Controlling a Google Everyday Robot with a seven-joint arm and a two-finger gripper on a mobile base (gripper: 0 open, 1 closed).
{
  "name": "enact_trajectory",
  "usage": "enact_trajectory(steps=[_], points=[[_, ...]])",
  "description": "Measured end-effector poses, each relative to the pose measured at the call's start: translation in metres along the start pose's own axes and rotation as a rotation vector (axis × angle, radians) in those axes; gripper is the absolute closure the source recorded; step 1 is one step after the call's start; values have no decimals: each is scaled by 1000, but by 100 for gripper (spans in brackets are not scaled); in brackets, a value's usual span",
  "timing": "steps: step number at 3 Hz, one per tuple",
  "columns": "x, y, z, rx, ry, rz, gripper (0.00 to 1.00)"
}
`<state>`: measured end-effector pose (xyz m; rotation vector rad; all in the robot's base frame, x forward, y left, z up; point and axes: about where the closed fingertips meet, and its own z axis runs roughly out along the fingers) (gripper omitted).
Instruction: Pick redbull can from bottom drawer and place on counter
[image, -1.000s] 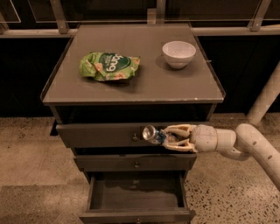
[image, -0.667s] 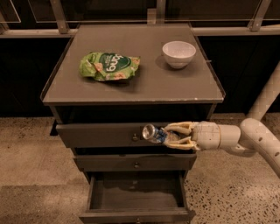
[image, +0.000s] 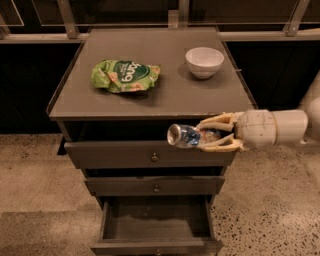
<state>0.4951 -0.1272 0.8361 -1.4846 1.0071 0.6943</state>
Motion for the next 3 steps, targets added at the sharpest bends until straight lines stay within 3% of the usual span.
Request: enact_trajectory(steps=[1,2,3], points=[[-41,-27,-18,2,11,-77,100],[-41,-27,-15,-4,14,-75,100],[-48,-46,-16,-27,53,-99,100]])
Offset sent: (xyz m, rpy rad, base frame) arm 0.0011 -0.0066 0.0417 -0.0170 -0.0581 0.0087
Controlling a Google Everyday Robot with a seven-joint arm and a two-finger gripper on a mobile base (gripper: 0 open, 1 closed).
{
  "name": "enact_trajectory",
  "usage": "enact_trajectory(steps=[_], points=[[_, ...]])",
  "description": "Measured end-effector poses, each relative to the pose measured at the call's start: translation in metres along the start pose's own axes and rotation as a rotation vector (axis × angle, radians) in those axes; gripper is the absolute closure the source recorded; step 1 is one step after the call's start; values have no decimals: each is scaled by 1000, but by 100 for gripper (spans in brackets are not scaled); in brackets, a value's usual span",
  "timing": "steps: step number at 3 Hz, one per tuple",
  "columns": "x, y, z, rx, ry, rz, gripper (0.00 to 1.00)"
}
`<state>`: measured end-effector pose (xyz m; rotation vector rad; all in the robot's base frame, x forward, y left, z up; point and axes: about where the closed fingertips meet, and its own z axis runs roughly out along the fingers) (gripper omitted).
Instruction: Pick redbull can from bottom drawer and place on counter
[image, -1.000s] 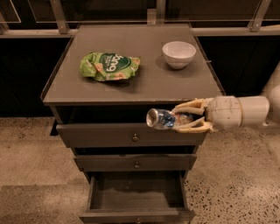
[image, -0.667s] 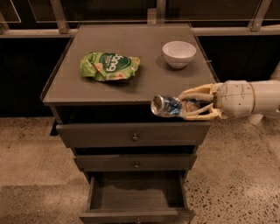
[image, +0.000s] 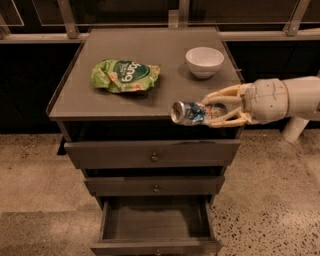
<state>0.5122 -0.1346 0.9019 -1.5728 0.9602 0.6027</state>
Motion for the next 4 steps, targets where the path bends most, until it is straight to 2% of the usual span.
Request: enact_trajectory(steps=[1,2,3,4], points=[[-5,-29,-7,-22,40,-23,100],[0,-52,-12,-26,48,-38,100],[20,-68,-2,-26,-13,-36,100],[48,-79,11,-21,-63,-3,100]])
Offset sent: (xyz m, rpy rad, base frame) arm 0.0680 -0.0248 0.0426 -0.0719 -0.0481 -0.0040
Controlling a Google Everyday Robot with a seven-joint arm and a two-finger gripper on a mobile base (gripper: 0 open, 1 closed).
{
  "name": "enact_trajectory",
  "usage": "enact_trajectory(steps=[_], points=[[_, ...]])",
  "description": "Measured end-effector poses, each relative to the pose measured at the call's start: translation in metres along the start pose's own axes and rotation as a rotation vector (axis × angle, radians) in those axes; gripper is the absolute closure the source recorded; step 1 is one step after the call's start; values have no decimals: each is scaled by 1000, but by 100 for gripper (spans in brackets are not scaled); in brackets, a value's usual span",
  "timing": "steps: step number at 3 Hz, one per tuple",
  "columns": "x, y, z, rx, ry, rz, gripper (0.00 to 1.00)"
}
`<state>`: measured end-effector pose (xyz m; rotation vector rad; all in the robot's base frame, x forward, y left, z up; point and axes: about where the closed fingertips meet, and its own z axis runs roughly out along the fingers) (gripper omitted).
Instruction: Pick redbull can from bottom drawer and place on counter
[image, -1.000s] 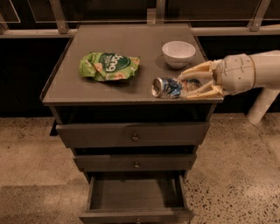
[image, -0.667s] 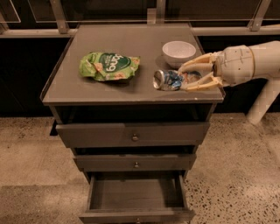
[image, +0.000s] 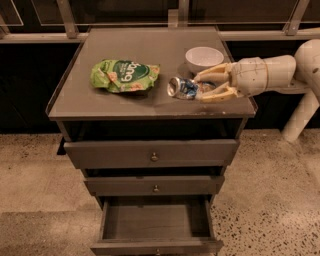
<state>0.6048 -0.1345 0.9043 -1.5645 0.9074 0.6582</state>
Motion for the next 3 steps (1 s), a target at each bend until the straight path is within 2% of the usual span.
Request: enact_trajectory(steps=[1,2,3], points=[[23,-11,8,-1,-9,33,100],[37,-24,8,20,25,43,100],[37,-24,8,21,26,43,81]])
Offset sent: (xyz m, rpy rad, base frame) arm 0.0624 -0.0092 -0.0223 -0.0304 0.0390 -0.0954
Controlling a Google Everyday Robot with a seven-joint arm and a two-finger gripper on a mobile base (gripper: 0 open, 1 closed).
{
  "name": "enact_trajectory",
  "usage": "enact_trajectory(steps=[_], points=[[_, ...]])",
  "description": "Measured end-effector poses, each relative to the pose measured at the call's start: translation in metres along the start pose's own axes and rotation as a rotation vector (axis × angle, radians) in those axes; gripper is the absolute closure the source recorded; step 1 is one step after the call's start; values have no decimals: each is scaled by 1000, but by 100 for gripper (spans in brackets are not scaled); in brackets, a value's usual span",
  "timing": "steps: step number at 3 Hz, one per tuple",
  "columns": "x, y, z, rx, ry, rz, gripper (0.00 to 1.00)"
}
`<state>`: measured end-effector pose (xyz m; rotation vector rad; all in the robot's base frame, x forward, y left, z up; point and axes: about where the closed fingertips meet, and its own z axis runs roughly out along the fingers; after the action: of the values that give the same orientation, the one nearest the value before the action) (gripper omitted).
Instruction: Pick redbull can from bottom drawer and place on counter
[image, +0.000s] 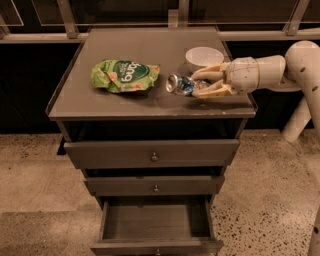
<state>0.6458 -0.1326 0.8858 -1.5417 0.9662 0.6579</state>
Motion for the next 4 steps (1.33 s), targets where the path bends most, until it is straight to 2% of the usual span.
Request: enact_trajectory(steps=[3,4], points=[[0,0,0,0,0,0,12],[0,0,0,0,0,0,0]])
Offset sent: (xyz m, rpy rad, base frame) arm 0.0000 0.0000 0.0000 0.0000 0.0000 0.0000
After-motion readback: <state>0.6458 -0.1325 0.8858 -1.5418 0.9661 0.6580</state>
